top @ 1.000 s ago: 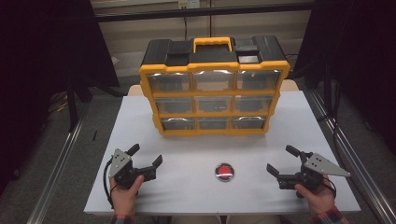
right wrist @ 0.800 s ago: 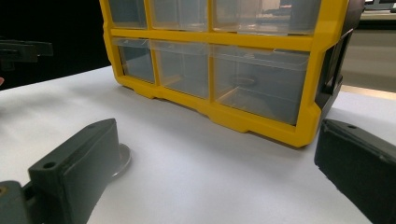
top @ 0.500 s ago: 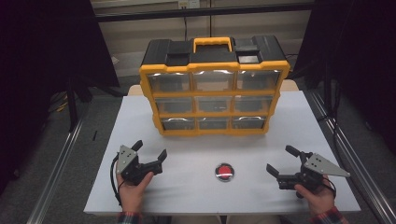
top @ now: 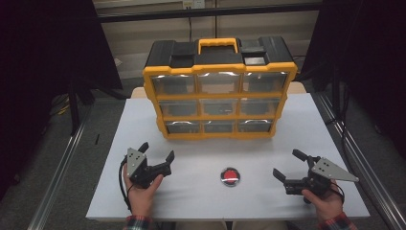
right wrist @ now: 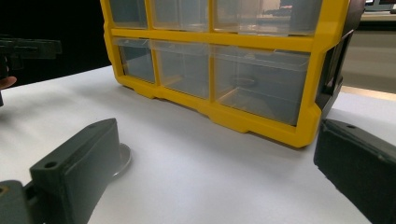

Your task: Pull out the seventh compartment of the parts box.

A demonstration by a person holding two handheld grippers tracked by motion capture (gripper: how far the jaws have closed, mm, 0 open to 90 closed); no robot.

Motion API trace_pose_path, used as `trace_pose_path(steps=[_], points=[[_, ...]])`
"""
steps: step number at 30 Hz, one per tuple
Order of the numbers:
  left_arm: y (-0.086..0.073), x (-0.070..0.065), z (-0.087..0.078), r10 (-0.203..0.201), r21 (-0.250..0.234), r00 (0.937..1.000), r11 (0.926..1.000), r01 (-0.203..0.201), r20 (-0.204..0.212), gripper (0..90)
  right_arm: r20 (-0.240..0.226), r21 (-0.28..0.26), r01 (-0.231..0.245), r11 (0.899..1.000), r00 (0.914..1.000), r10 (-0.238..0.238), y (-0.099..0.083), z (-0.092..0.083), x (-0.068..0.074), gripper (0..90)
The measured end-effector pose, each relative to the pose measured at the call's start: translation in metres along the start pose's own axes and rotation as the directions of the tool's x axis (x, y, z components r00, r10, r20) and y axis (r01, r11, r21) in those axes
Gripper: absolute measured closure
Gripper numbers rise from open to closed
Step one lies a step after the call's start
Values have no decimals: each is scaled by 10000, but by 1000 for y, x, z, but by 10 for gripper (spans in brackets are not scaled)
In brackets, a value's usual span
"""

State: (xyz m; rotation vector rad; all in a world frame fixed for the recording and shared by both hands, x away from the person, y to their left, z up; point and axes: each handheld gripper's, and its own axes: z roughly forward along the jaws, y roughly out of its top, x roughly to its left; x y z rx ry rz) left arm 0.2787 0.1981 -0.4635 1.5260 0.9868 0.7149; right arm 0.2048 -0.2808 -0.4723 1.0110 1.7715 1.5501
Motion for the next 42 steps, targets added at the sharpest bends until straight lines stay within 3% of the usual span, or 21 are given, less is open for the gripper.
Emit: trace_pose_path(steps=[5, 8, 10, 14, 18, 26, 28, 40, 42], points=[[1, -4, 3, 134, -156, 9996, 9998, -138, -263, 15, -15, -37, 2, 10000, 10000, -2, 0, 0, 0, 5], [1, -8, 6, -61, -207, 9992, 9998, 53, -396, 15, -39, -36, 7, 10000, 10000, -8, 0, 0, 0, 5], [1, -9, 8, -41, -240, 9996, 9997, 35, -262, 15, -39, -36, -5, 10000, 10000, 5, 0, 0, 0, 5], [0, -13, 12, -87, -242, 9990, 9997, 77, -430, 15, -54, -18, -17, 10000, 10000, 17, 0, 0, 0, 5], [1, -17, 15, 63, -208, 9982, 9998, -75, -594, 15, -76, -21, -17, 10000, 10000, 17, 0, 0, 0, 5], [0, -24, 24, -228, -232, 9960, 9995, 209, -868, 15, -84, -52, -17, 10000, 10000, 16, 0, 0, 0, 6], [1, -25, 25, -60, -263, 9967, 9996, 38, -813, 15, -71, -37, -17, 10000, 10000, 17, 1, 0, 1, 7], [0, -29, 34, -392, -516, 9933, 9981, 338, -1086, 15, -68, -37, 11, 10000, 10000, -11, 1, -1, 0, 6], [1, -29, 35, -280, -460, 9929, 9987, 228, -1153, 15, -72, -44, 12, 10000, 10000, -12, 1, -1, 0, 6]])
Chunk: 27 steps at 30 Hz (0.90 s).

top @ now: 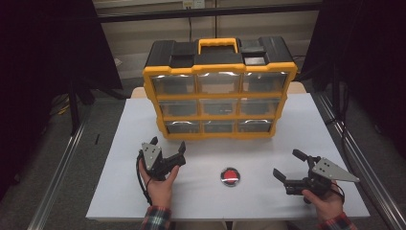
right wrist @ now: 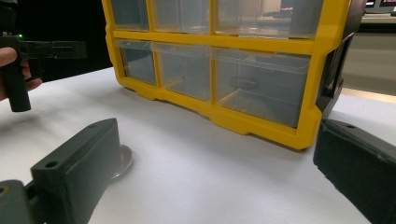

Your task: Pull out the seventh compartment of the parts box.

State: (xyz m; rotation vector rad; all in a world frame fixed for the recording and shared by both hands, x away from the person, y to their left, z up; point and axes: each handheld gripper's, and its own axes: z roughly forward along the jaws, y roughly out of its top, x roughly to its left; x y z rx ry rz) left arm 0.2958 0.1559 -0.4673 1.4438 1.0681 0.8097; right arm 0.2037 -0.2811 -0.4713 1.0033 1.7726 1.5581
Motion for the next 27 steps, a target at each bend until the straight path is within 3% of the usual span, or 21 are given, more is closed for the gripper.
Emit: trace_pose_path(steps=[22, 27], points=[[-2, -12, 15, 189, -100, 9997, 9998, -190, -155, 16, 65, -94, -36, 9999, 10000, 37, 0, 0, 0, 6], [-3, -14, 19, 168, -80, 9990, 9998, -172, -424, 16, 73, -96, -40, 9999, 10000, 41, 0, 0, 0, 6]])
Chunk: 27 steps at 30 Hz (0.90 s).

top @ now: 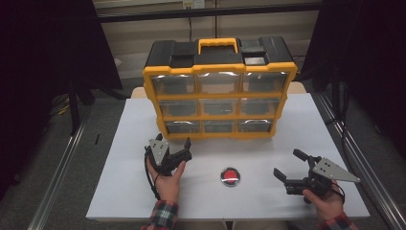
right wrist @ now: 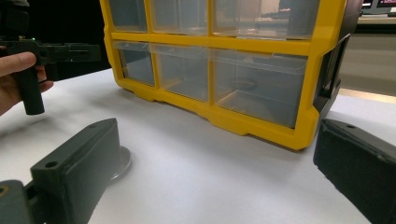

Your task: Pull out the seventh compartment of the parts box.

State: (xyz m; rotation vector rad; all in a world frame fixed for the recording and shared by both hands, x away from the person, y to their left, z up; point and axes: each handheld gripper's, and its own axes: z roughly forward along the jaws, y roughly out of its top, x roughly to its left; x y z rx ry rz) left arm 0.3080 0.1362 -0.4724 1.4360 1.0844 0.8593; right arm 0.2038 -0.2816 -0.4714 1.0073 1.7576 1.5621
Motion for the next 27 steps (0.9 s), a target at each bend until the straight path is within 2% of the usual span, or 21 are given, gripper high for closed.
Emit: trace_pose_path(steps=[9, 12, 14, 16, 18, 20, 22, 23, 27], points=[[-2, -5, 8, -24, -28, 9999, 10000, 24, -120, 16, 11, 25, 1, 10000, 10000, -1, 0, 0, -1, 6], [-2, -6, 11, 126, 31, 9999, 9999, -126, -103, 17, 8, 38, -42, 10000, 10000, 42, 0, -1, 0, 6], [-3, -8, 13, 43, -59, 10000, 10000, -43, -50, 17, 0, 42, -43, 10000, 10000, 43, 0, -1, 0, 6], [-3, -9, 15, 143, -29, 9998, 9999, -144, -161, 17, -3, 56, -64, 10000, 10000, 64, 0, -1, 0, 6], [-3, -10, 17, 183, -66, 9998, 9998, -184, -69, 17, 5, 26, -78, 10000, 10000, 78, 0, -1, 0, 6], [-3, -10, 19, 120, -120, 9998, 9999, -121, -130, 18, 10, 31, -100, 9999, 9999, 100, 0, -1, 0, 6], [-3, -11, 21, 163, 28, 9997, 9999, -163, -194, 19, 11, 32, -100, 9999, 9999, 100, 0, -1, 0, 6], [-4, -11, 23, 107, -63, 9999, 9999, -107, -41, 19, 9, 32, -96, 9999, 10000, 96, 0, -1, 0, 6], [-4, -13, 27, -8, -43, 10000, 10000, 7, -83, 19, 29, 20, -97, 10000, 9999, 97, 0, -1, -1, 6]])
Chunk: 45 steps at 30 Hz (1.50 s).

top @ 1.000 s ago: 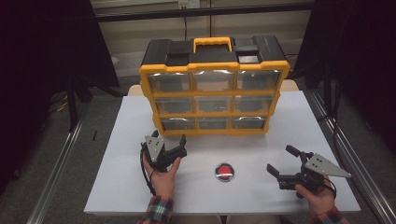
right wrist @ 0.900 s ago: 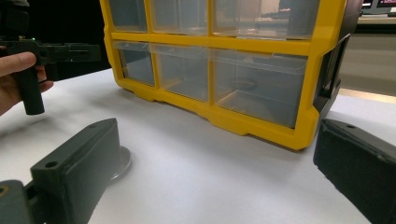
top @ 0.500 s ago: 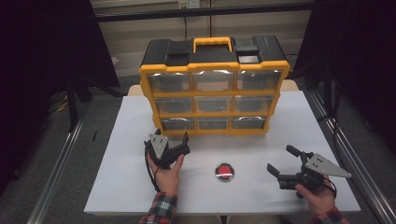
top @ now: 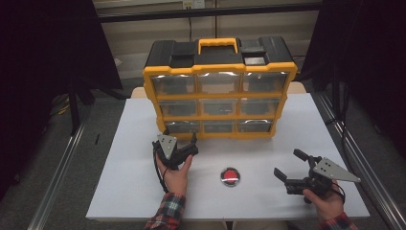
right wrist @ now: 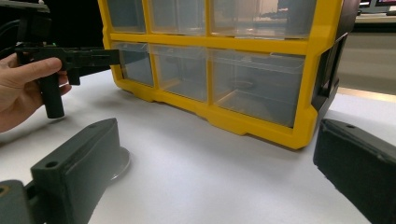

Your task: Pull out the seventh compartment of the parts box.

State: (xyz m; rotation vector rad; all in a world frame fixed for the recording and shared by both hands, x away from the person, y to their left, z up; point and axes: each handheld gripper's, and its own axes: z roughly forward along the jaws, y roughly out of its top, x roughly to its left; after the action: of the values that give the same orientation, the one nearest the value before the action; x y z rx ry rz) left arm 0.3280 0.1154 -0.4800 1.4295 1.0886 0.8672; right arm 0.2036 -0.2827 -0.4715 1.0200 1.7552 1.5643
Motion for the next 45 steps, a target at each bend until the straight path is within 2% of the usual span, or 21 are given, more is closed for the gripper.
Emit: trace_pose_path(steps=[9, 13, 20, 23, 26, 29, 31, 33, 35, 37, 39, 40, 43, 45], points=[[0, 0, 8, -137, -72, 9999, 9999, 136, -53, 22, 27, -18, 5, 10000, 10000, -5, 0, 0, 0, 7], [0, 2, 11, -28, 51, 9999, 10000, 28, -113, 23, 36, -23, 12, 10000, 10000, -12, 0, 0, -1, 7], [0, 0, 16, -331, 1, 9992, 9995, 331, -237, 23, 17, -26, -25, 10000, 10000, 25, 0, 0, -1, 7], [1, 1, 16, -227, -2, 9997, 9997, 227, -107, 23, 19, -41, -2, 10000, 10000, 2, 0, 0, -1, 7], [1, 0, 17, -183, -77, 9996, 9998, 182, -202, 23, 11, -19, -1, 10000, 10000, 1, 0, 0, -1, 7], [2, 1, 16, 108, -7, 9994, 9999, -108, -319, 25, 26, -26, -49, 10000, 10000, 49, 0, -1, -1, 7], [1, 1, 16, 81, -100, 9996, 9999, -84, -278, 26, 7, -6, -24, 10000, 10000, 24, 0, -1, -1, 7], [1, 2, 16, 266, -98, 9990, 9996, -270, -347, 26, 14, -8, -36, 10000, 10000, 36, 0, -1, -1, 7], [2, 3, 15, 638, -69, 9974, 9979, -641, -326, 29, 12, -12, -19, 10000, 10000, 19, 0, -1, -1, 8], [3, 3, 15, 917, -27, 9946, 9958, -919, -487, 31, -10, -4, -31, 10000, 10000, 31, 0, -1, -1, 8], [3, 3, 15, 1205, -109, 9918, 9926, -1210, -417, 37, -1, -9, -45, 10000, 10000, 45, 0, -1, -1, 8], [4, 3, 14, 1438, 69, 9884, 9896, -1437, -488, 38, -8, -3, -35, 10000, 10000, 35, 0, -1, -1, 8], [3, 2, 15, 1645, 20, 9844, 9863, -1647, -621, 38, -6, -12, -15, 10000, 10000, 15, 0, -1, -1, 8], [3, 3, 16, 1878, -17, 9808, 9821, -1882, -530, 43, -28, 6, -15, 10000, 10000, 15, 0, -1, -1, 8]])
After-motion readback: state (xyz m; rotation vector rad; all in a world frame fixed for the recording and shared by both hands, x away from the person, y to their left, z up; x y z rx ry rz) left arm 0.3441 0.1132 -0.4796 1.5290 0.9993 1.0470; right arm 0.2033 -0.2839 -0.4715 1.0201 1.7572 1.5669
